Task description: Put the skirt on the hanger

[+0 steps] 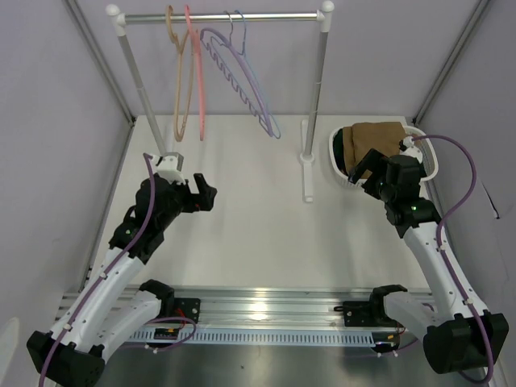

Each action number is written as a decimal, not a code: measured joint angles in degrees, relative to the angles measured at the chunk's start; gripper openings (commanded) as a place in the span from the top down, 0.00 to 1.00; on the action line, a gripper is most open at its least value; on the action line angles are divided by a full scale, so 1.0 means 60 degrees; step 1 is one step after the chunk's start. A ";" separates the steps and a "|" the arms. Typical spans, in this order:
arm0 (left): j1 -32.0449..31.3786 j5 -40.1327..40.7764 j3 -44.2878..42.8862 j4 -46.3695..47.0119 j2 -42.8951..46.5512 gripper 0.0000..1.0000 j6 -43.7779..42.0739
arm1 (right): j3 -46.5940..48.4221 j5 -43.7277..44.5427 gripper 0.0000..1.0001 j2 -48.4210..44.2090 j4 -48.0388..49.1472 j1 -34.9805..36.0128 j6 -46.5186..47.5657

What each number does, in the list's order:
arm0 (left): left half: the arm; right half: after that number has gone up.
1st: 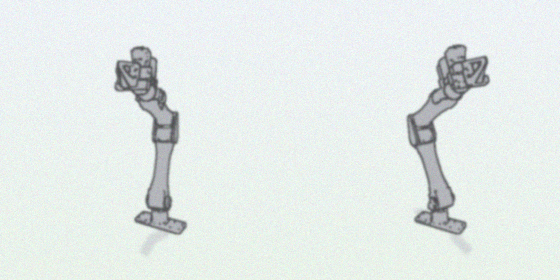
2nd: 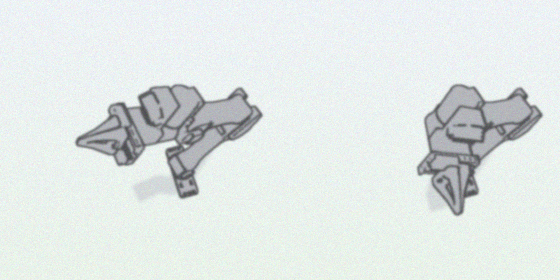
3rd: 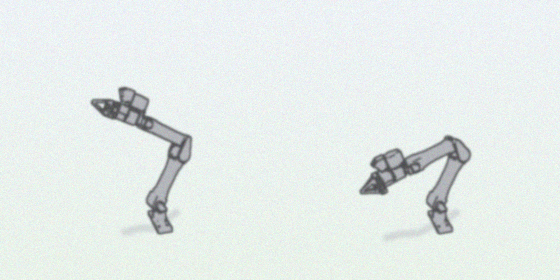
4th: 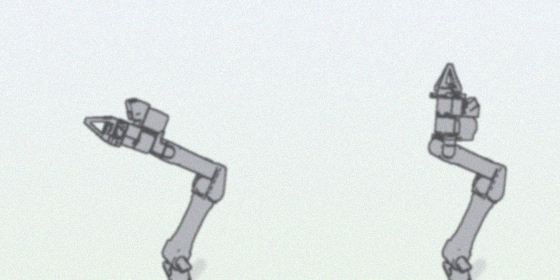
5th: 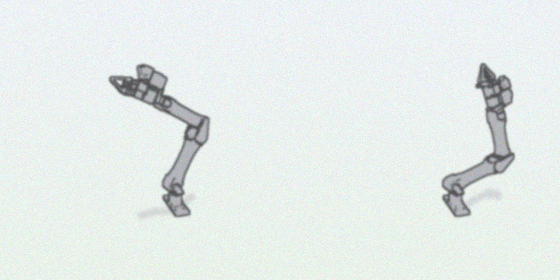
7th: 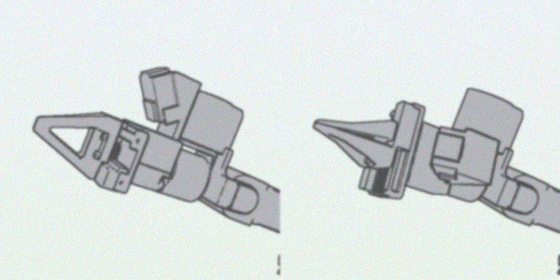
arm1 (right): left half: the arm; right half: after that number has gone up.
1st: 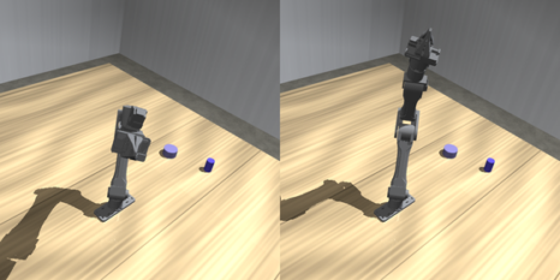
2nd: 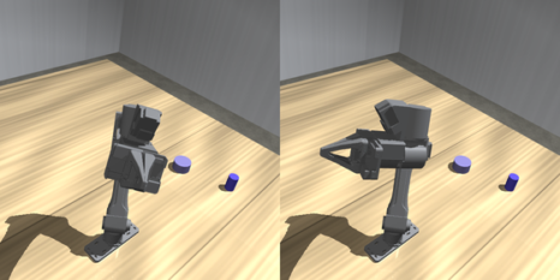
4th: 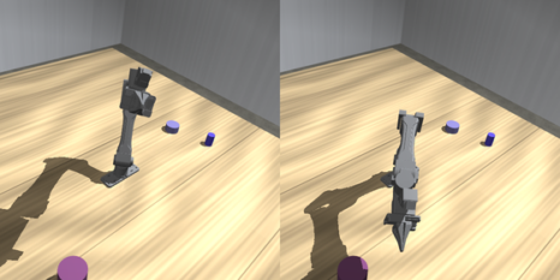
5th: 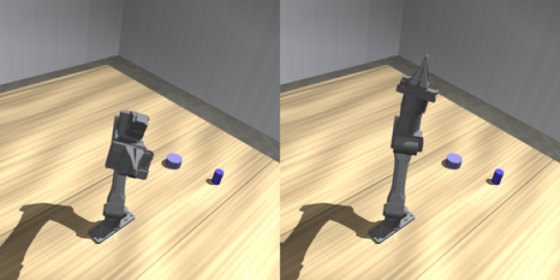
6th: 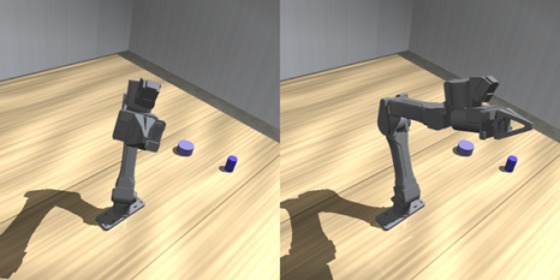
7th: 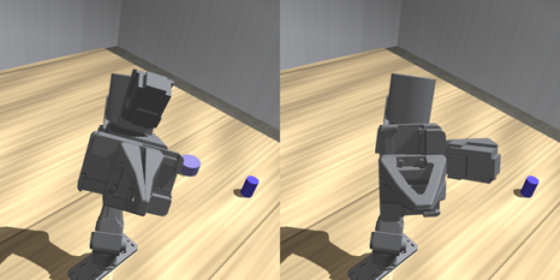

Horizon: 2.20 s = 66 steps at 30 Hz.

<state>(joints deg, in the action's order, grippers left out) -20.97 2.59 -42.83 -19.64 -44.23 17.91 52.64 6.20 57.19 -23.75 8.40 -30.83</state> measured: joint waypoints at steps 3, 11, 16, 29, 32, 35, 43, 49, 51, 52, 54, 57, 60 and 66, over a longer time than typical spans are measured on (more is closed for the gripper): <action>0.0000 -0.0044 0.0000 -0.0011 -0.0015 0.01 0.0004 | 0.0036 0.0011 0.01 0.0025 -0.0022 -0.0004 0.0007; 0.0000 -0.0186 0.0000 -0.0036 -0.0098 0.01 0.0004 | 0.1402 0.0415 0.04 0.1107 -0.0441 -0.0004 0.0463; 0.0000 -0.0226 0.0000 -0.0047 -0.0171 0.01 0.0004 | 0.4422 0.0914 0.14 0.3898 -0.0874 -0.0328 0.1038; 0.0000 -0.0229 0.0000 -0.0062 -0.0208 0.01 0.0004 | 1.1872 0.1104 0.17 1.0812 -0.2856 -0.1366 0.1239; 0.0000 -0.0229 0.0000 -0.0069 -0.0208 0.01 0.0004 | 1.2273 0.1067 0.14 1.1537 -0.3173 -0.1351 0.1253; 0.0000 -0.0233 0.0000 -0.0073 -0.0208 0.01 0.0004 | 1.2276 0.0998 0.15 1.1970 -0.3388 -0.1330 0.1253; 0.0000 -0.0233 0.0000 -0.0084 -0.0208 0.01 0.0004 | 1.1307 0.0965 0.36 1.2043 -0.2983 -0.1315 0.1177; 0.0000 -0.0237 0.0000 -0.0087 -0.0211 0.01 0.0004 | 1.0772 0.1016 0.94 1.1683 -0.2656 -0.1311 0.1220; 0.0000 -0.0237 0.0000 -0.0095 -0.0211 0.01 0.0004 | 1.0772 0.1049 1.00 1.1577 -0.2645 -0.1311 0.1217; 0.0000 -0.0237 0.0000 -0.0095 -0.0211 0.01 0.0004 | 1.0772 0.1075 1.00 1.1526 -0.2648 -0.1311 0.1231; 0.0000 -0.0237 0.0000 -0.0102 -0.0211 0.01 0.0004 | 1.0765 0.1107 1.00 1.1406 -0.2652 -0.1311 0.1224; 0.0000 -0.0237 0.0000 -0.0102 -0.0211 0.01 0.0004 | 1.0757 0.1137 1.00 1.1085 -0.2688 -0.1315 0.1228; 0.0000 -0.0237 0.0000 -0.0106 -0.0219 0.01 0.0004 | 1.0757 0.1140 1.00 1.0557 -0.2761 -0.1315 0.1235; 0.0000 -0.0240 0.0000 -0.0109 -0.0255 0.01 0.0000 | 1.0378 0.0605 1.00 0.8455 -0.2371 -0.1322 0.1264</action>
<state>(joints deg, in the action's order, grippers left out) -20.97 1.15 -42.83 -20.29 -45.76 17.91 114.91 9.82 107.92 -37.98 0.47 -23.24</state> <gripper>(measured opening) 0.994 0.072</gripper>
